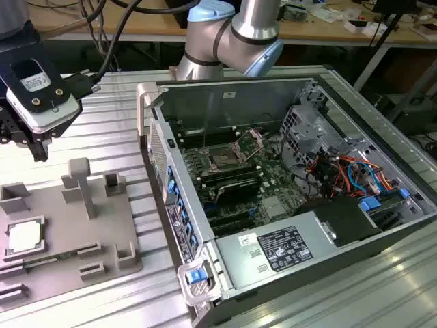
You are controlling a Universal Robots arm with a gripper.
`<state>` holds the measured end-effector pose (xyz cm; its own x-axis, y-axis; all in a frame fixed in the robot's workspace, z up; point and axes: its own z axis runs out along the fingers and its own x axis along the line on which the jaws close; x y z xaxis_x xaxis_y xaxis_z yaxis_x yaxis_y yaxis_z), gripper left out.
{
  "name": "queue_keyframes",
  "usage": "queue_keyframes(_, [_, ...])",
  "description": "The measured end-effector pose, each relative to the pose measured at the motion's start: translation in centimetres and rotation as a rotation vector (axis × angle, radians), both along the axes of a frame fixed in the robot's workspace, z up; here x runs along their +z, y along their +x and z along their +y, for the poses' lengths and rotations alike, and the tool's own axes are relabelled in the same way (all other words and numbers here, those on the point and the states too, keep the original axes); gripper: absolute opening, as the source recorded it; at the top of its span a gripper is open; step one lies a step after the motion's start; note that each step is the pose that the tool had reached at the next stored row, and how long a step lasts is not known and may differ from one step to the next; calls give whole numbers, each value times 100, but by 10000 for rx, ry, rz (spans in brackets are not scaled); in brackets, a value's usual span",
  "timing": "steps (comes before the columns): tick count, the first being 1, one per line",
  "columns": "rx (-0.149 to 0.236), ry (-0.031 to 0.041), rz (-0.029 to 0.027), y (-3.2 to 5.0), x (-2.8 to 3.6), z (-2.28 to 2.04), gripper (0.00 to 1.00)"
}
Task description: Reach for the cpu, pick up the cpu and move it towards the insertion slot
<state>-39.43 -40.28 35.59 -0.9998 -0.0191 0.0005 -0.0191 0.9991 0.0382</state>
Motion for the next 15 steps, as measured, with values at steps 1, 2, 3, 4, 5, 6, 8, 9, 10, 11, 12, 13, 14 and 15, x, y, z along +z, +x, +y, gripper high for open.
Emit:
queue_keyframes(1, [0, 0, 0, 0, 0, 0, 11])
queue_keyframes(2, [0, 0, 1, 0, 0, 0, 11])
queue_keyframes(3, [0, 0, 0, 0, 0, 0, 11])
queue_keyframes(4, [0, 0, 0, 0, 0, 0, 11])
queue_keyframes(5, [0, -1, 1, -8, 0, 0, 11])
queue_keyframes(6, [-2, 0, 0, -22, 0, 0, 11])
queue_keyframes(8, [0, 0, 1, -51, -1, 0, 11])
queue_keyframes(9, [0, 0, 6, -64, -3, 0, 11])
queue_keyframes(10, [1, 0, 8, -66, -4, 0, 11])
queue_keyframes(11, [1, 0, 10, -67, -3, 0, 11])
queue_keyframes(12, [0, 0, 10, -73, -3, 0, 11])
queue_keyframes(13, [0, 0, 10, -75, -3, 0, 11])
queue_keyframes(14, [0, 0, 10, -76, -3, 0, 11])
queue_keyframes(15, [0, 0, 10, -77, -3, 0, 11])
